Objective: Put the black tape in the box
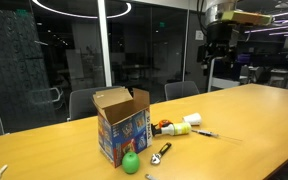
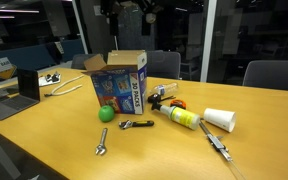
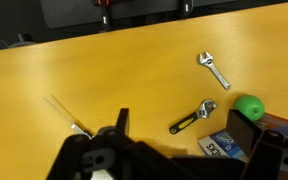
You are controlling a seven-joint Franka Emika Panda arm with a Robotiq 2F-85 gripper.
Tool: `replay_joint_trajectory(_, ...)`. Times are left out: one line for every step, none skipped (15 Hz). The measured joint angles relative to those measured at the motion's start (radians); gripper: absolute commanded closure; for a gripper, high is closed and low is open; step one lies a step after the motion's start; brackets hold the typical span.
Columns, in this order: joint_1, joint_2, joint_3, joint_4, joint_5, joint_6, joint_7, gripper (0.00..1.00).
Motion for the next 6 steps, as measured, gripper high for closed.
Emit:
replay_joint_trajectory(0.000, -0.007, 0.000, -0.006, 0.000, 0.000, 0.001, 0.00)
replay_joint_trajectory(-0.001, -0.010, 0.000, -0.009, 0.000, 0.000, 0.002, 0.00)
replay_joint_trajectory(-0.001, -0.010, 0.000, -0.010, 0.000, 0.000, 0.002, 0.00)
replay_joint_trajectory(-0.001, -0.010, 0.000, -0.010, 0.000, 0.000, 0.002, 0.00)
replay_joint_trajectory(-0.001, -0.010, 0.000, -0.011, 0.000, 0.000, 0.003, 0.00)
replay_joint_trajectory(-0.001, -0.010, 0.000, -0.011, 0.000, 0.000, 0.003, 0.00)
